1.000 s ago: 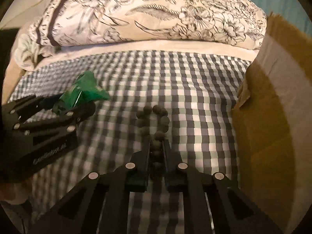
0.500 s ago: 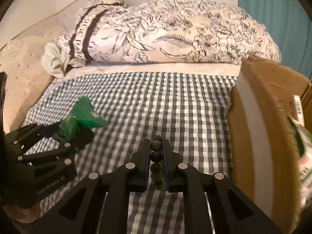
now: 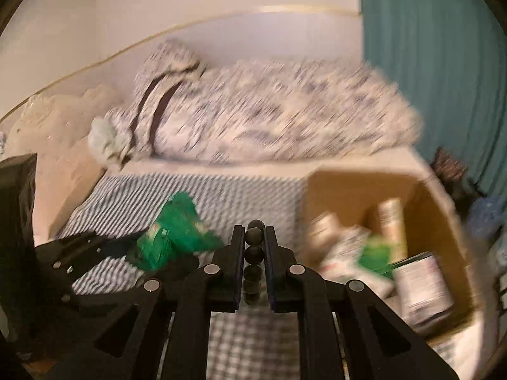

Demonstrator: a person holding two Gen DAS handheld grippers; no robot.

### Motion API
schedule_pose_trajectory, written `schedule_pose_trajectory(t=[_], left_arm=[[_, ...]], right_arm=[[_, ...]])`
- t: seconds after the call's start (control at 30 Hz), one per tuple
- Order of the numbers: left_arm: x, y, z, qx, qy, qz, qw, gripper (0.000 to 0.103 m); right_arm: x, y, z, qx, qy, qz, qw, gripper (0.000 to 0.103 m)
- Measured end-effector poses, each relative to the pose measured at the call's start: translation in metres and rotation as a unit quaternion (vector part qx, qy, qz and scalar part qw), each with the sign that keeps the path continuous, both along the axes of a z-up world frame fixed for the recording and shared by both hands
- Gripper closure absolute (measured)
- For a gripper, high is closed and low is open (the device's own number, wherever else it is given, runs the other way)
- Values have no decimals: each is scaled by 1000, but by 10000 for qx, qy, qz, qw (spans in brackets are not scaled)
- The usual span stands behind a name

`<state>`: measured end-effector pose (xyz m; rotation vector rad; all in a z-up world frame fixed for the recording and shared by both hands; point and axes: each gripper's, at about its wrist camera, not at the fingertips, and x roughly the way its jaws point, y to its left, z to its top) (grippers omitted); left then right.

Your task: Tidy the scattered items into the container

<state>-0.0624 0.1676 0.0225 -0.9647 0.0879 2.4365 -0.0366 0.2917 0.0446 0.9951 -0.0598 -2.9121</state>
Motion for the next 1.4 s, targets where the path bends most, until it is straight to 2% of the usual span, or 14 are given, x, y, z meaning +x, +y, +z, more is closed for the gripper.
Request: schedule_pose_trajectory(t=[0.07, 0.17, 0.27, 0.43, 0.47, 0.5, 0.57, 0.6, 0.67, 0.73, 0.9, 0.97, 1.2, 1.4], left_arm=[[5, 22, 14, 136, 20, -254, 9996, 51], [8, 57, 27, 96, 44, -548, 9984, 51], [5, 86, 26, 26, -84, -751, 9971, 51], [-1, 119, 2, -92, -328, -707, 9969, 52], [-1, 122, -5, -54, -344, -665, 9972, 44], [-1, 124, -11, -57, -341, -619, 9975, 22], [1, 126, -21, -277, -296, -410, 9983, 0], [3, 124, -23, -330, -246, -326, 9986, 0], [2, 118, -25, -287, -235, -168, 9992, 0], [1, 110, -25, -317, -312, 164, 9989, 0], [11, 67, -23, -172, -209, 1473, 9887, 0], [12, 52, -25, -102, -237, 1727, 9846, 0], [24, 33, -35, -351, -216, 1886, 9812, 0], [27, 28, -34, -280, -275, 1896, 9811, 0]], right_arm=[[8, 19, 16, 164, 154, -172, 9996, 92], [13, 51, 28, 456, 179, -480, 9976, 92], [11, 75, 21, 577, 64, -705, 9958, 92], [2, 111, -8, 255, -253, -870, 9956, 92], [2, 116, -13, 191, -278, -888, 9955, 91], [2, 121, -18, 97, -277, -899, 9955, 90], [3, 131, -24, 7, -354, -913, 9952, 48], [4, 133, -26, 111, -402, -1015, 9940, 13], [12, 132, -24, 348, -82, -1135, 9929, 12], [17, 130, -23, 414, 30, -963, 9945, 12], [27, 134, -28, 37, 122, -845, 9963, 11], [30, 132, -34, -48, 79, -810, 9967, 11], [34, 118, -54, -156, -162, -586, 9980, 11], [33, 106, -62, -95, -325, -488, 9982, 11]])
